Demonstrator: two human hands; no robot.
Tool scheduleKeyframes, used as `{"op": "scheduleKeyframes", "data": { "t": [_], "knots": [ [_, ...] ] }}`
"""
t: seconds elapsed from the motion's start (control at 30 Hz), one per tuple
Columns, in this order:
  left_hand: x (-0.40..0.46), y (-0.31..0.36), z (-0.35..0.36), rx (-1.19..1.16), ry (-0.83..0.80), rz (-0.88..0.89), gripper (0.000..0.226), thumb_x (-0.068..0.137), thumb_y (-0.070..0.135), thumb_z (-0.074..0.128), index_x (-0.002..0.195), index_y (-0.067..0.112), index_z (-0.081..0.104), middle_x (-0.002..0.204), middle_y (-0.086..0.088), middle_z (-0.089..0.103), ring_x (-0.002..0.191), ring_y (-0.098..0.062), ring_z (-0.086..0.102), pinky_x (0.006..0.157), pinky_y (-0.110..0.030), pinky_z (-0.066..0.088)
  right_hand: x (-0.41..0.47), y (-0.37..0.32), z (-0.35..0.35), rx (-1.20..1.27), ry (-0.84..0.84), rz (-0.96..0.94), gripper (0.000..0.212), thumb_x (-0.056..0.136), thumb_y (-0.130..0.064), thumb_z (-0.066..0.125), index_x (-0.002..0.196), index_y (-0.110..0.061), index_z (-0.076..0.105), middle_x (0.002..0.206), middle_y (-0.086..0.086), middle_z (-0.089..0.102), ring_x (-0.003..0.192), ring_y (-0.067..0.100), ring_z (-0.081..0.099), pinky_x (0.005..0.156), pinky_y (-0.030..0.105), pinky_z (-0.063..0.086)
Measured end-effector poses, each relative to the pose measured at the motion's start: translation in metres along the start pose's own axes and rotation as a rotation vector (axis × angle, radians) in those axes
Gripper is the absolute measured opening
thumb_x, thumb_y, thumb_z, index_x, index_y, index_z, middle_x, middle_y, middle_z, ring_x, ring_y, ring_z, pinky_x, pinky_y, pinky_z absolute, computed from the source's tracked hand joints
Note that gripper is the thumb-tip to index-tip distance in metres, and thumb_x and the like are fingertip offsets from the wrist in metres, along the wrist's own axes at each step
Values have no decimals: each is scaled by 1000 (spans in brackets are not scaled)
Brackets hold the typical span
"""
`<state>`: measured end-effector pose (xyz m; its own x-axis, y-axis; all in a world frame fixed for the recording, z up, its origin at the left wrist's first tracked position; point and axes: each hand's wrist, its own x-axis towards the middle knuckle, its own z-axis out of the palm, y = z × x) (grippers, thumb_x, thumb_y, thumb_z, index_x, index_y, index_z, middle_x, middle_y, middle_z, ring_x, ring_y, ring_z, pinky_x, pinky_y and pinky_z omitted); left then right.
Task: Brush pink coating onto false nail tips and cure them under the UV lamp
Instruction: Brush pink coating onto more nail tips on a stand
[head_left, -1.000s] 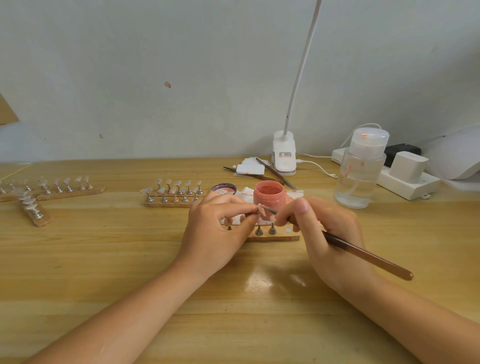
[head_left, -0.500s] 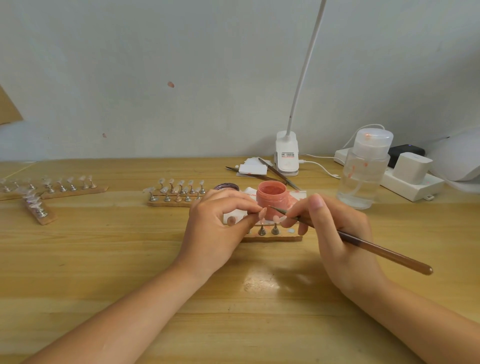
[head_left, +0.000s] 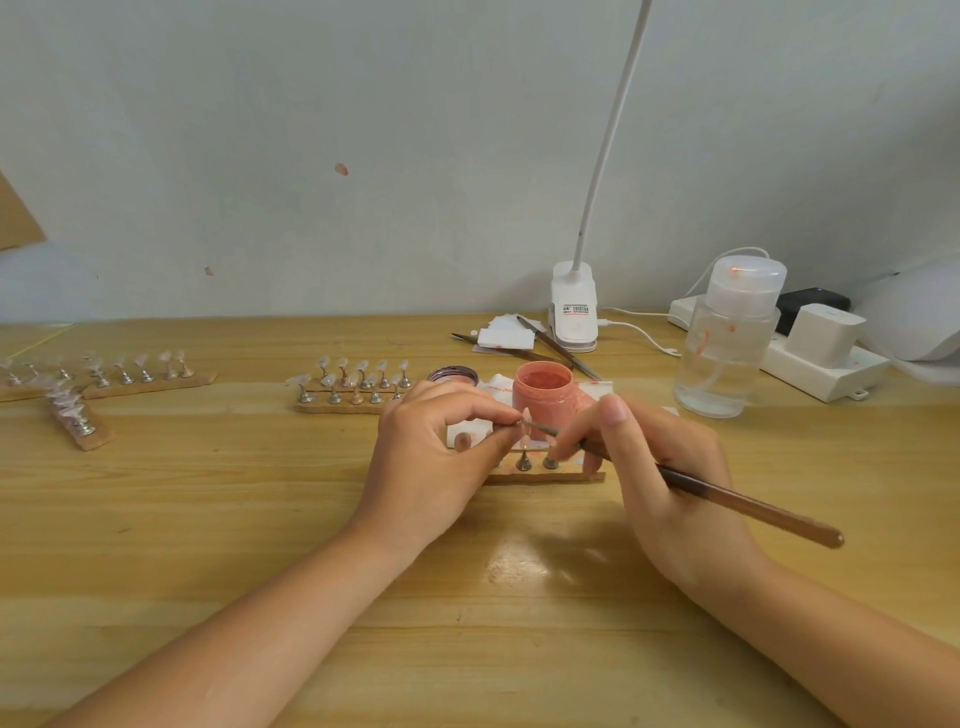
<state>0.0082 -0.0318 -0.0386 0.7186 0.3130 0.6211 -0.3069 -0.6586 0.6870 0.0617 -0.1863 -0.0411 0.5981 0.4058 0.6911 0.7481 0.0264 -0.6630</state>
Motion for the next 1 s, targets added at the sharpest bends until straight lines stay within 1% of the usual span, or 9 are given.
{"op": "scheduleKeyframes", "data": {
  "t": [0.1, 0.27, 0.4, 0.5, 0.63, 0.7, 0.8, 0.9, 1.0],
  "knots": [
    [0, 2, 0, -7, 7, -2, 22, 69, 13, 76, 71, 32, 66, 75, 17, 64, 90, -7, 58, 90, -49, 39, -2, 0, -1, 75, 17, -2, 46, 92, -35, 32, 64, -15, 64, 62, -2, 63, 61, 4, 58, 60, 16, 44],
    [0, 1, 0, 4, 4, 12, 15, 70, 15, 76, 73, 29, 69, 76, 16, 66, 90, -5, 58, 91, -47, 40, 1, 0, 0, -29, 30, -29, 45, 92, -34, 34, 70, -12, 66, 70, -8, 65, 71, 8, 61, 67, 25, 47],
    [-1, 4, -1, -15, 28, -4, 28, 70, 15, 75, 69, 42, 65, 69, 32, 62, 81, 10, 56, 88, -38, 41, 0, -1, -2, 43, 25, -58, 47, 93, -29, 33, 64, -8, 64, 64, -5, 63, 63, 6, 58, 61, 18, 44],
    [-2, 2, -1, -13, 23, 3, 36, 74, 11, 73, 72, 46, 64, 71, 38, 60, 80, 14, 55, 91, -40, 40, 1, -1, -2, -17, 102, -111, 41, 93, -26, 33, 71, -10, 65, 74, -11, 63, 73, 2, 59, 68, 16, 43],
    [-1, -1, 0, -39, -10, 56, 25, 77, 3, 69, 77, 28, 70, 76, 24, 65, 86, 10, 58, 86, -18, 41, 1, 2, 0, -54, 89, -101, 39, 93, -29, 35, 77, -12, 66, 81, -16, 63, 82, 4, 60, 71, 21, 46],
    [0, -1, 0, -38, -31, 48, 16, 79, 4, 68, 78, 20, 72, 83, 19, 66, 88, 6, 58, 91, -27, 42, 1, 3, 1, -70, 78, -105, 39, 93, -29, 36, 77, -11, 67, 80, -14, 64, 82, 6, 61, 71, 25, 48],
    [0, -1, 1, -18, -45, 44, 16, 80, 10, 68, 81, 26, 70, 86, 17, 66, 91, 0, 59, 93, -49, 39, 3, 3, 3, -122, 83, -126, 36, 93, -29, 39, 80, -13, 68, 81, -8, 66, 84, 9, 61, 73, 26, 47],
    [0, 1, 2, -14, -38, 56, 10, 77, 21, 64, 82, 27, 71, 83, 23, 64, 90, 7, 57, 92, -50, 39, 3, 3, 3, -164, 51, -147, 37, 93, -31, 39, 77, -12, 67, 78, -8, 65, 78, 8, 60, 69, 22, 45],
    [0, 2, 2, -29, -36, 42, 14, 75, 22, 61, 77, 33, 68, 75, 28, 63, 87, 11, 56, 92, -50, 39, 2, 4, 0, -95, 21, -149, 55, 96, -37, 32, 64, -8, 65, 65, -6, 61, 64, 8, 57, 60, 24, 43]
  ]
}}
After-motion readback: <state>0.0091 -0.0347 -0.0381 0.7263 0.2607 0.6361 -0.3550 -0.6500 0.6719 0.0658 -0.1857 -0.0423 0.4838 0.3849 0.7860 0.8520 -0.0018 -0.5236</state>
